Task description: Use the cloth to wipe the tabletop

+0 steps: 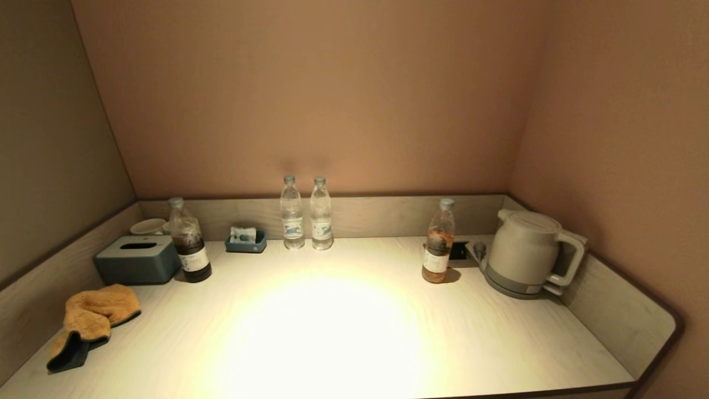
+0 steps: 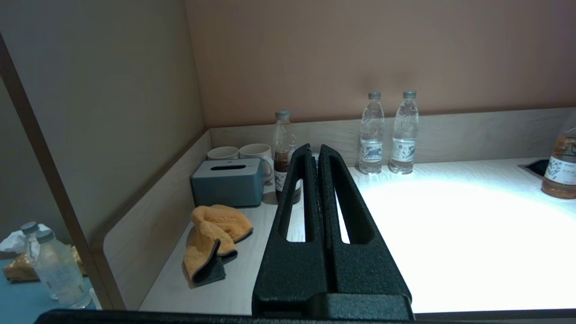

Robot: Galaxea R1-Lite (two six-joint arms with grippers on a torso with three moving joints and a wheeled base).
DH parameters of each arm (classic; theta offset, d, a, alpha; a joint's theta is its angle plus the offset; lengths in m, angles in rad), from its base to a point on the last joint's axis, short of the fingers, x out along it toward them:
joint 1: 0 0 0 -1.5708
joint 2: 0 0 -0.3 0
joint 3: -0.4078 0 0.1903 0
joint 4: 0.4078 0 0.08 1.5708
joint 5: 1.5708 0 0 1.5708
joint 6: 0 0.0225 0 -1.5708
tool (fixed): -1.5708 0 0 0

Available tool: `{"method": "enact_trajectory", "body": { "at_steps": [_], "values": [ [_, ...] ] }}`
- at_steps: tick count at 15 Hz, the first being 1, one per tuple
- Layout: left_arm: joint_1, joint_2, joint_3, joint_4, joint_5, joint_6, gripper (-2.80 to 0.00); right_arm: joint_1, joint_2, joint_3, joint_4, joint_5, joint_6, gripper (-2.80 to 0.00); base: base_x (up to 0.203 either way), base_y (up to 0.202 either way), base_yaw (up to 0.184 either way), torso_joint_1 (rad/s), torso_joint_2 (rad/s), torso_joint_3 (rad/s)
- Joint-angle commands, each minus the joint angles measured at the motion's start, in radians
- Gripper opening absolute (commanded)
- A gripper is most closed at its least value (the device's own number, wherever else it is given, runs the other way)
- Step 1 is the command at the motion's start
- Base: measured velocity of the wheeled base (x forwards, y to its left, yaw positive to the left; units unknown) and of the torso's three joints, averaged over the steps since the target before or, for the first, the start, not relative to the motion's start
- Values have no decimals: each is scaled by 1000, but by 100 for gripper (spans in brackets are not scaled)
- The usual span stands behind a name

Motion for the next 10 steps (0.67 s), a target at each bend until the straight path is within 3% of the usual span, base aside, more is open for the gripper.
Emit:
{"method": "enact_trajectory", "body": {
  "at_steps": [1,8,10],
  "values": [
    [0,-51,19,-1,-2,1,-280,0,0,0,0,0,-1,-280,0,0,0,0,0,0],
    [0,-123,156,-21,5,46,-280,0,0,0,0,0,-1,-280,0,0,0,0,0,0],
    [0,-123,242,-110,6,51,-280,0,0,0,0,0,-1,-280,0,0,0,0,0,0]
  ]
}}
